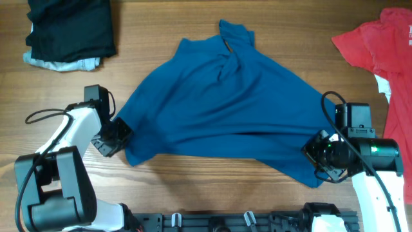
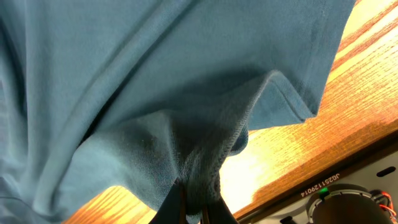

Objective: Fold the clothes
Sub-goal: 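Grasp the left edge of the blue shirt with the left gripper, then lift the blue shirt with both grippers and fling it forward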

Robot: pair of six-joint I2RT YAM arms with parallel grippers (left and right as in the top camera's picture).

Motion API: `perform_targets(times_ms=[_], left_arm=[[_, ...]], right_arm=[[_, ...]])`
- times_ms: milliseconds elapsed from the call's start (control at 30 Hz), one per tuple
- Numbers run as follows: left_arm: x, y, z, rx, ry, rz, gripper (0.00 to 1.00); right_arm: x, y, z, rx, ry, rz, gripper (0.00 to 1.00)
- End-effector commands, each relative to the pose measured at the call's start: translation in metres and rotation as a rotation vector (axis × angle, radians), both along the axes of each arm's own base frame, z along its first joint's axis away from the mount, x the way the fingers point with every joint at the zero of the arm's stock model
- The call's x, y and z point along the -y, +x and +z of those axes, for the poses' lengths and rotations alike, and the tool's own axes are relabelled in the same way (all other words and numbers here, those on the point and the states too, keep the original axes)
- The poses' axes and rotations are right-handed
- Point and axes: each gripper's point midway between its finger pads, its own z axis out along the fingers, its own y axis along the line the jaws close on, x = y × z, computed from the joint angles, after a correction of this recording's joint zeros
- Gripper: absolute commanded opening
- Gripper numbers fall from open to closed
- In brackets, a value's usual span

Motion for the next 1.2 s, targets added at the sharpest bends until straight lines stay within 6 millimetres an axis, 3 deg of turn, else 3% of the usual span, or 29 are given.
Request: perform_targets(times_ms=[0, 100, 233, 367, 467, 600, 700, 767, 900, 1067, 1133, 1167], left_arm=[[-0.007, 0.02, 0.05, 0.112, 0.036, 0.001, 0.04], [-0.009, 0.03, 0.129, 0.299, 0.068, 0.003, 0.04], [-0.007, 0.02, 0.231, 0.594, 0.117, 0.006, 0.04], [-0.001, -0.018, 0.33, 0.891, 0.165, 0.013, 0.04], [0.006, -0.059, 0.403, 1.116, 0.198, 0.022, 0.04], [0.013, -0.101, 0.464, 1.3, 0.21, 0.049, 0.04], [0.015, -0.114, 0.483, 1.364, 0.209, 0.063, 0.04], [0.014, -0.108, 0.482, 1.348, 0.207, 0.063, 0.04], [0.007, -0.066, 0.47, 1.247, 0.194, 0.063, 0.04], [-0.005, 0.079, 0.425, 1.054, 0.136, -0.049, 0.04], [-0.007, 0.129, 0.399, 1.002, 0.107, -0.062, 0.04], [-0.007, 0.168, 0.38, 0.987, 0.107, -0.098, 0.04]], right_arm=[[-0.001, 0.015, 0.026, 0.092, 0.005, -0.005, 0.04], [0.002, 0.039, 0.083, 0.266, -0.019, 0.022, 0.04], [0.003, 0.054, 0.161, 0.484, -0.055, 0.068, 0.05], [0.002, 0.044, 0.218, 0.617, -0.069, 0.071, 0.04], [0.001, 0.034, 0.259, 0.726, -0.093, 0.093, 0.04], [0.001, 0.015, 0.296, 0.822, -0.103, 0.091, 0.04], [0.0, 0.009, 0.321, 0.895, -0.112, 0.092, 0.04], [0.001, 0.014, 0.328, 0.913, -0.11, 0.084, 0.04], [0.016, 0.051, 0.319, 0.85, -0.15, 0.01, 0.04], [0.022, 0.163, 0.289, 0.771, -0.151, 0.025, 0.04], [0.016, 0.202, 0.284, 0.802, -0.126, 0.061, 0.04], [0.005, 0.231, 0.282, 0.84, -0.068, 0.104, 0.04]])
